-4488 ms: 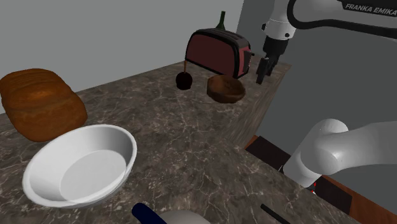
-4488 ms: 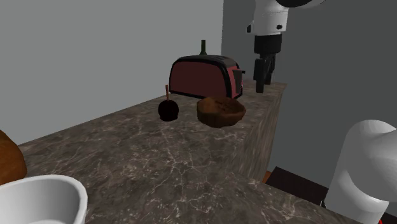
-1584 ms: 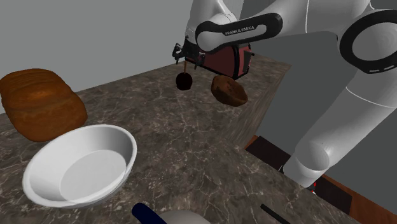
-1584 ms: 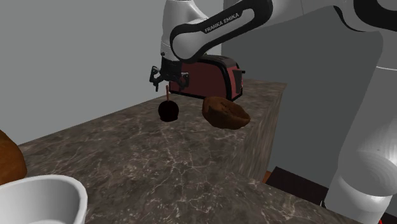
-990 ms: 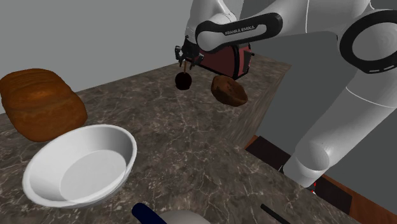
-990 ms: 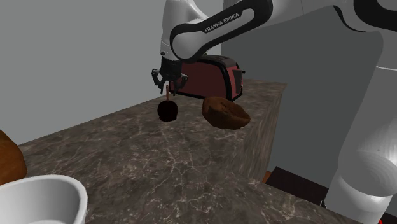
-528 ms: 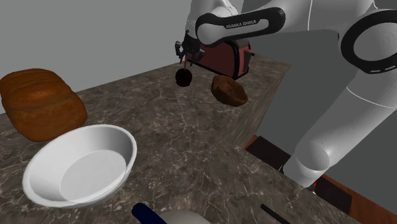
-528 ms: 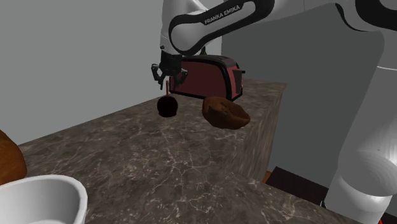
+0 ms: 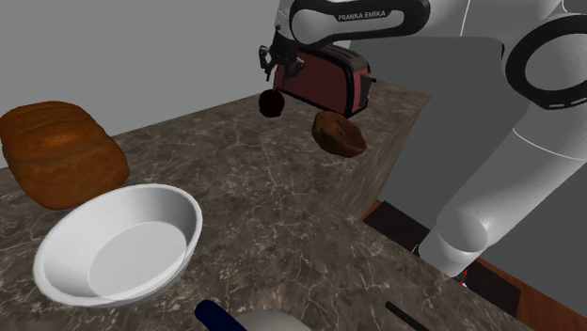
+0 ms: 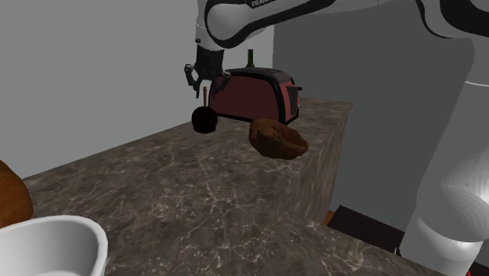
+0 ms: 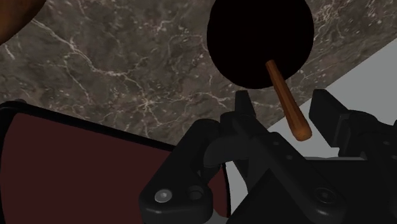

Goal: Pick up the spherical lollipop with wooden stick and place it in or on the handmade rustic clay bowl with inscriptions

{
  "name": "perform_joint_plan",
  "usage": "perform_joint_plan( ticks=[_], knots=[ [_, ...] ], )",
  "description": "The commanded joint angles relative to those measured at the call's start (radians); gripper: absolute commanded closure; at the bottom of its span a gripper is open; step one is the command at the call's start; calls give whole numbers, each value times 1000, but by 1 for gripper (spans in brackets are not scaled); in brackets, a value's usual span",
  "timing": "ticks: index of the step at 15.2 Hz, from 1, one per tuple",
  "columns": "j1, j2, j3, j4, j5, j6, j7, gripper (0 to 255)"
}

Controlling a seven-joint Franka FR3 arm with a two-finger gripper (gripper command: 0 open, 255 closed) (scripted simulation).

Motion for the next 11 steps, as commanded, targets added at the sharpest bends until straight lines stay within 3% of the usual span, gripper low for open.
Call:
perform_joint_plan(
  ticks=[1,11],
  knots=[
    [-1,-1,-1,26,5,-25,-9,255],
    [4,18,4,182,10,-162,-34,255]
  ],
)
